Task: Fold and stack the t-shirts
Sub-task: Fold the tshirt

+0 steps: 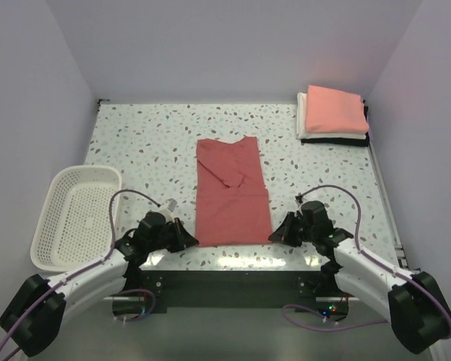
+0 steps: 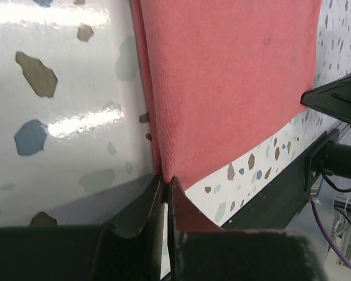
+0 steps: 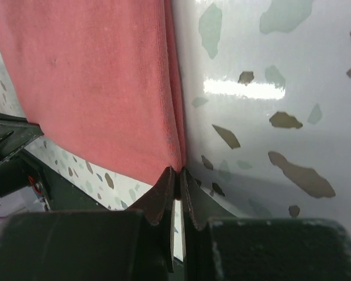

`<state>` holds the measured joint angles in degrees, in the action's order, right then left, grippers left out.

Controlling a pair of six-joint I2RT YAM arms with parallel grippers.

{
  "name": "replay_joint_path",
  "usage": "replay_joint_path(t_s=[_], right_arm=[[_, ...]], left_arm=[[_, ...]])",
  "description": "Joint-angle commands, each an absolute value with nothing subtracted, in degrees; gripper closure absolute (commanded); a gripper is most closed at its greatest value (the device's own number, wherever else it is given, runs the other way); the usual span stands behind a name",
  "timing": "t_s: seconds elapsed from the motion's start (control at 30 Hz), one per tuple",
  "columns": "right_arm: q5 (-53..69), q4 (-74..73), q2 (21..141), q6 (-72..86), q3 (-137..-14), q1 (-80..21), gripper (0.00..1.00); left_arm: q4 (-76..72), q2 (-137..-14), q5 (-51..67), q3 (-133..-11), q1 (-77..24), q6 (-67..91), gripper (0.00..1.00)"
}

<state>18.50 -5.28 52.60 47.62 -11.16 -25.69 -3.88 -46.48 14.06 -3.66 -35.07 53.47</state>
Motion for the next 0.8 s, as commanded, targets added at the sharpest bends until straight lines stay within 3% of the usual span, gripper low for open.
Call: replay_joint_path(t_s=[0.0,0.13,0.33,0.77], right_arm=[[16.6,-14.0,46.2,47.4,-9.8,-25.9,0.96],[16.7,-21.0,36.7,46.7,-11.2,-26.1,0.96],[15.1,-28.5,33.2,44.0,-20.3,-26.0,0.96],[11.9,-24.9,56.3,39.2,-43.5,-25.8,0.98]], left_arm=[[3.6,-41.1,10.9,-2.4,-36.9,54.8,1.00],[8.0,-35.4,11.0,-3.6,-37.4,54.9,1.00],[12.9,-29.8,8.7,-11.1,-37.4,55.0,1.00],[8.9,-53.3,7.1,-33.1,-35.7,49.5,1.00]])
